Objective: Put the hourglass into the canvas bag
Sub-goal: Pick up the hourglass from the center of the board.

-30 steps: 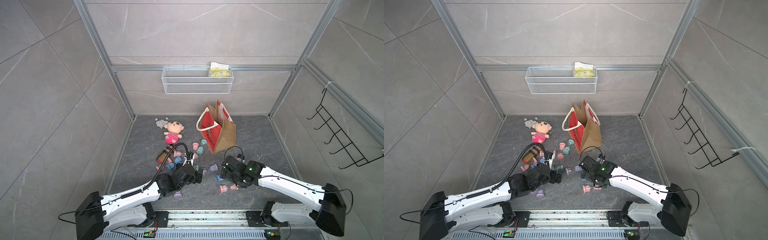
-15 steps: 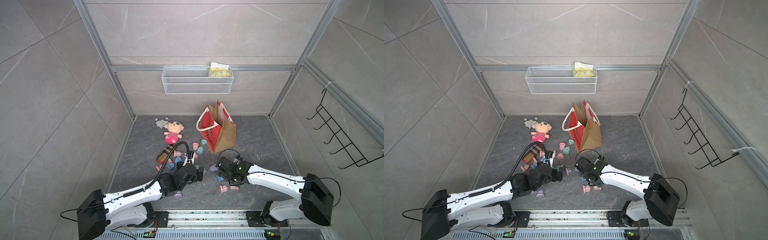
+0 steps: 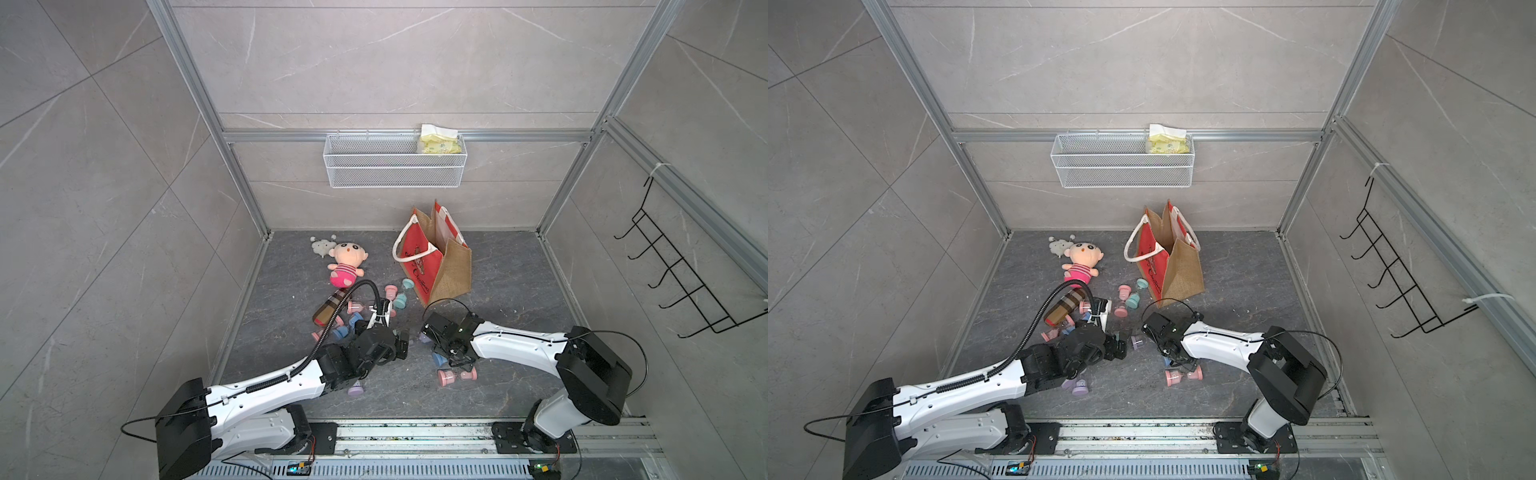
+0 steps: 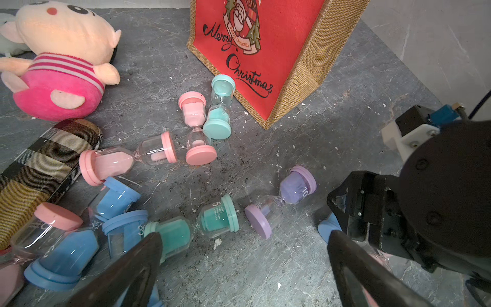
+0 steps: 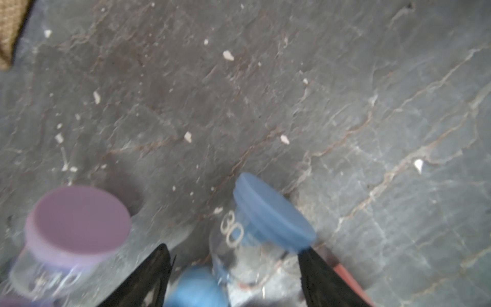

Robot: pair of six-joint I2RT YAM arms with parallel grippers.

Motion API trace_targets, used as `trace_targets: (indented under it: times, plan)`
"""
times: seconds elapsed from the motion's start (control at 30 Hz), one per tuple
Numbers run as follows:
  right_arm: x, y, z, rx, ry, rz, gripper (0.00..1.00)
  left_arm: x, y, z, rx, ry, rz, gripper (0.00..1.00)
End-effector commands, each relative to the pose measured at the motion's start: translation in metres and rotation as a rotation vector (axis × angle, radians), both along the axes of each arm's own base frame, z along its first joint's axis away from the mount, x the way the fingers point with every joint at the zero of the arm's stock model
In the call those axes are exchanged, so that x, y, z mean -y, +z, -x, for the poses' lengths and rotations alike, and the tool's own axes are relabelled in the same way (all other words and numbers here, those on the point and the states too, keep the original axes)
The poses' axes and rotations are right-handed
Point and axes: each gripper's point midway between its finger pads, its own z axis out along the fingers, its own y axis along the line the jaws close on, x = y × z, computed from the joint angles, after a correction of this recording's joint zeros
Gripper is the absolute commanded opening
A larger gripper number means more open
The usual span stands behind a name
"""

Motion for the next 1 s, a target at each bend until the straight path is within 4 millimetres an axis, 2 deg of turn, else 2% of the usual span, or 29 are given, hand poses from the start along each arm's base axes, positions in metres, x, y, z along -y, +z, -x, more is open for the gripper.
trace_targets:
  times: [0.0,0.23,0.8,0.97]
  plan:
    - [0.004,-0.001,-0.009,0.010,-0.002,0.027,0.75,0.000,0.016,-0.006,0.046,0.012,-0.002,1.00]
    - [0.003,-0.011,-0.010,-0.023,-0.007,0.034,0.69,-0.002,0.013,-0.006,0.045,0.022,-0.006,1.00]
    - [-0.001,-0.017,-0.025,0.006,-0.041,0.037,0.55,-0.009,0.014,-0.005,0.059,0.033,-0.005,1.00]
    - [0.005,-0.019,-0.027,0.003,-0.056,0.049,0.49,-0.010,0.015,-0.005,0.063,0.034,-0.007,1.00]
